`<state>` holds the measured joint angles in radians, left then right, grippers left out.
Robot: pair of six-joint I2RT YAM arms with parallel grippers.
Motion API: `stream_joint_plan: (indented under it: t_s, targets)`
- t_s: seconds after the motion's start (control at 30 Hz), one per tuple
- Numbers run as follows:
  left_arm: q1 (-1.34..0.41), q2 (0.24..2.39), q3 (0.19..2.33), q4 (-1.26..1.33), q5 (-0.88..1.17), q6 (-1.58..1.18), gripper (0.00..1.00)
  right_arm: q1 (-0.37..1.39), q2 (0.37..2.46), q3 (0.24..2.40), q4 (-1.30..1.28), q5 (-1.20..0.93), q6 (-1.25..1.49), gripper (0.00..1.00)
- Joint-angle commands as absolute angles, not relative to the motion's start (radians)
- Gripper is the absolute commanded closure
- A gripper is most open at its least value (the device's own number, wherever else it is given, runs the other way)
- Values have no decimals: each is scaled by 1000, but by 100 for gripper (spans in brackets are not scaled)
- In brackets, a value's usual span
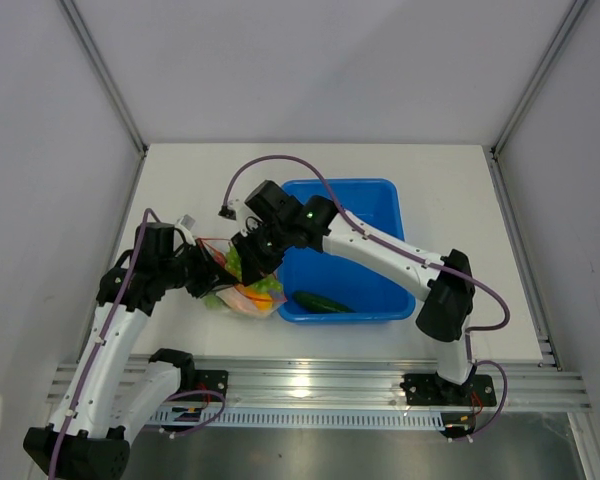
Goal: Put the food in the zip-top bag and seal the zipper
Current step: Place the fake fruit in the zipper food storage bag.
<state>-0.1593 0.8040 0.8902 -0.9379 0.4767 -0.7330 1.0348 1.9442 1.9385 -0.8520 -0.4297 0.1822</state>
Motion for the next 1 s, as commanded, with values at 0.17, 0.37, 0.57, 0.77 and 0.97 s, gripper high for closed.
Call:
stream_joint_plan:
  t_s: [0.17,0.37,0.57,0.77,0.97]
  targets:
    - [-160,782,905,-911,508,-730,99,1048,1963,1988,-857,-391,175,77]
    - [-160,773,899,-913,505,-735,100,1051,1967,1988,-857,-396,170,72]
    - [-160,778,899,-913,503,-736,99,1055,1968,2006,-870,-403,152,34]
    - [-160,779,900,-913,503,-735,99,1057,1950,2111,-920,-362,149,25]
    - [-160,782,913,-919,499,-729,99,1012,1919,2123,-956,-310,172,27]
